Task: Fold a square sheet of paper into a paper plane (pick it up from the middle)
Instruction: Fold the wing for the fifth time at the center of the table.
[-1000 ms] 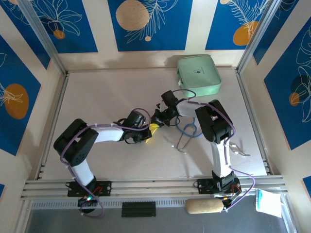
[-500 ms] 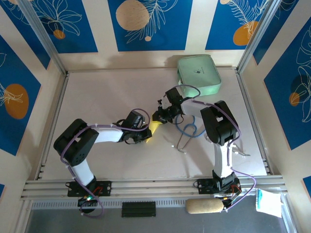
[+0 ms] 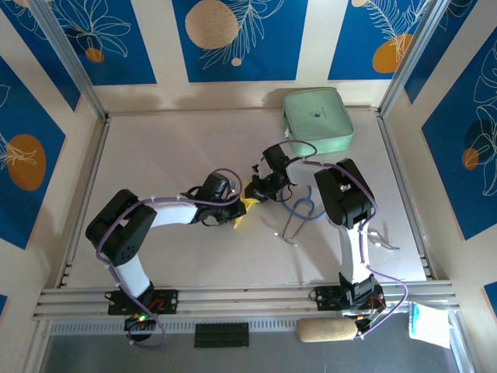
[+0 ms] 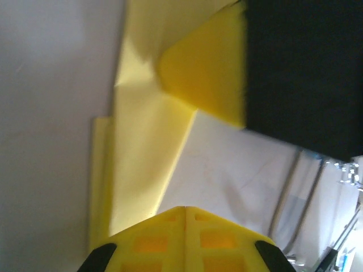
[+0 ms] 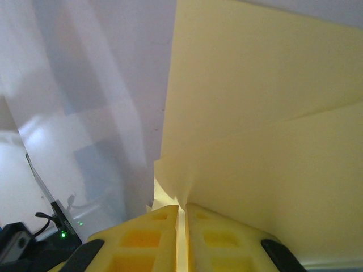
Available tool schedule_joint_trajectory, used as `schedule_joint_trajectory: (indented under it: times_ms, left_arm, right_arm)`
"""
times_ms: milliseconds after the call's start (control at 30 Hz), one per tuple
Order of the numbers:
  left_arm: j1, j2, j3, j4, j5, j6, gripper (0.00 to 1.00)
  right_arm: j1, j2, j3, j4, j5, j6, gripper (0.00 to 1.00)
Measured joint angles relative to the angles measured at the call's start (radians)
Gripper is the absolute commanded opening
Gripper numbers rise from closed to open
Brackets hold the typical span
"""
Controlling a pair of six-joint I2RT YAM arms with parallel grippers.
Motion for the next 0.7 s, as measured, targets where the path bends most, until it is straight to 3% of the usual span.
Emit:
schedule_joint_trajectory:
  times_ms: [700]
  left_arm:
    - [0.019, 0.063, 0.025, -0.021, -0.055, 0.000, 0.00]
  right_arm:
    - [0.005, -0.067, -0.033, 0.021, 0.007, 0.003, 0.14]
